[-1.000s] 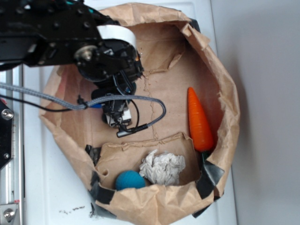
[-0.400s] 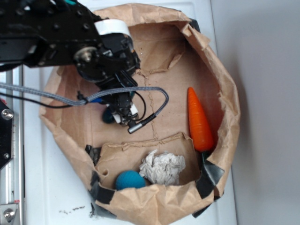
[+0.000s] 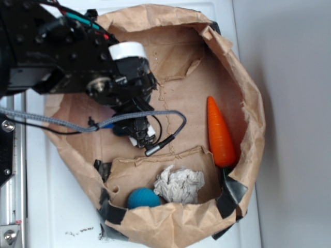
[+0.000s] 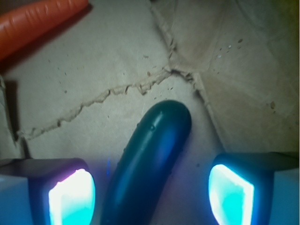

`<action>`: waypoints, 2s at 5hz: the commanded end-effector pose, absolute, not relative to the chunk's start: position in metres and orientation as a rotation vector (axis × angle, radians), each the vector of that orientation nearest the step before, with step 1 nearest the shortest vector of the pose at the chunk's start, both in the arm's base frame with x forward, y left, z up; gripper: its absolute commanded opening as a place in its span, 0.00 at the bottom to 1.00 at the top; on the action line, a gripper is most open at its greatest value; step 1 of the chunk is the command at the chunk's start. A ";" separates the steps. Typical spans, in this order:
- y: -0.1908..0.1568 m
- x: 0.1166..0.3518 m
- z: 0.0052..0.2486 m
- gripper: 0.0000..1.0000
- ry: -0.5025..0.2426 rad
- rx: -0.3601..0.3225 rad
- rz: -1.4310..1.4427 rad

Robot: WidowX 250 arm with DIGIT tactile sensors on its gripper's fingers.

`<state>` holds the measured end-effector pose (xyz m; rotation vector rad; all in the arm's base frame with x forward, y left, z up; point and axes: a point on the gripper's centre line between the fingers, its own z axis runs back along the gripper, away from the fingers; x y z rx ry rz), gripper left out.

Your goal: Grab the plastic pickle.

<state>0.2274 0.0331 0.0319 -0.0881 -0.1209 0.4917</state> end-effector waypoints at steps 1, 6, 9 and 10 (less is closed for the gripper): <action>0.026 0.244 0.023 1.00 -0.132 -0.051 0.497; 0.031 0.243 0.019 0.00 -0.112 -0.019 0.449; 0.035 0.235 0.075 0.00 -0.119 -0.012 0.348; 0.030 0.238 0.118 0.00 -0.100 0.037 0.300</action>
